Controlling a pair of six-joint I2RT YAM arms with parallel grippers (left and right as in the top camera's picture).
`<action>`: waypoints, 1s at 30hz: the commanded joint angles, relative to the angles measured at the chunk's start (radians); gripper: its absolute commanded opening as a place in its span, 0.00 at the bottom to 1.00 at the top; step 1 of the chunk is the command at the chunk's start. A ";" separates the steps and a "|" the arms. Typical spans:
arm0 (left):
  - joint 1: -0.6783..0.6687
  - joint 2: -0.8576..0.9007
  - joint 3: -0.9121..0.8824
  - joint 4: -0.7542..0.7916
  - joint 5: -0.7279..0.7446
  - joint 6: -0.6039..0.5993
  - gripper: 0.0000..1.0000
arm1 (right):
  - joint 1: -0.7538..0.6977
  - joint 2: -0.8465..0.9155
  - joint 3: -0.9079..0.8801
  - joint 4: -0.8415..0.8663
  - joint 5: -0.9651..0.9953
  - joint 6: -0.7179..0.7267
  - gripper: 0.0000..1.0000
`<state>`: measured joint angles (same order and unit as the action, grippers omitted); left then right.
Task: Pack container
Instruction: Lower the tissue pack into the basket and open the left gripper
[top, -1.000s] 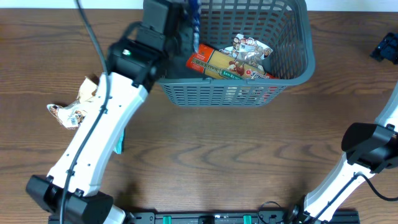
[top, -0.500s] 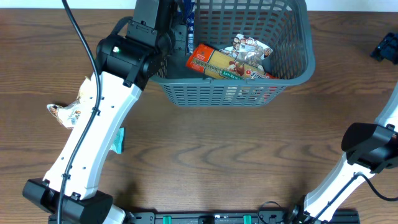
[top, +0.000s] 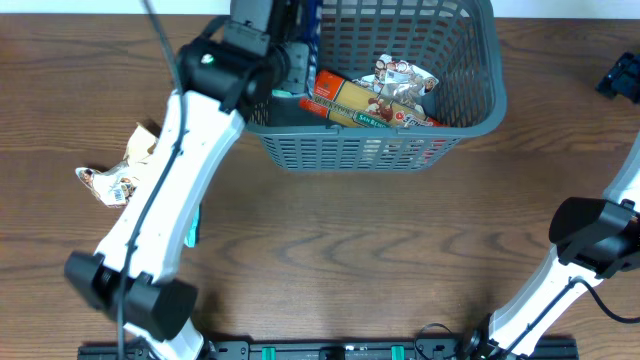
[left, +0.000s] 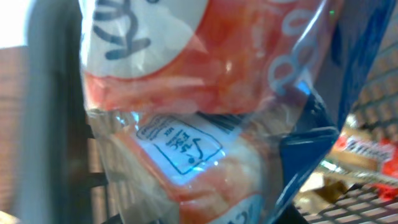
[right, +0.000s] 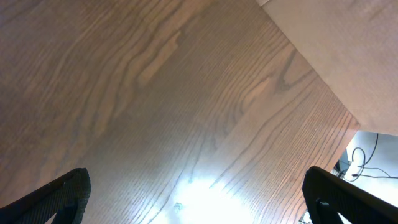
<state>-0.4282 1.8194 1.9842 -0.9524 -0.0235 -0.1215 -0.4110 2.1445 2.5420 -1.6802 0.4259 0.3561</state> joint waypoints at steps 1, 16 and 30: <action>0.000 0.036 0.022 -0.009 0.024 0.021 0.06 | -0.001 0.002 -0.005 0.000 0.010 0.014 0.99; 0.000 0.069 0.021 -0.019 0.039 0.025 0.07 | -0.001 0.002 -0.005 0.000 0.010 0.014 0.99; 0.000 0.092 0.017 -0.048 0.039 0.026 0.58 | -0.001 0.002 -0.005 0.000 0.010 0.014 0.99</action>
<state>-0.4282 1.9099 1.9839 -1.0061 0.0181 -0.0978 -0.4110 2.1445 2.5420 -1.6802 0.4255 0.3561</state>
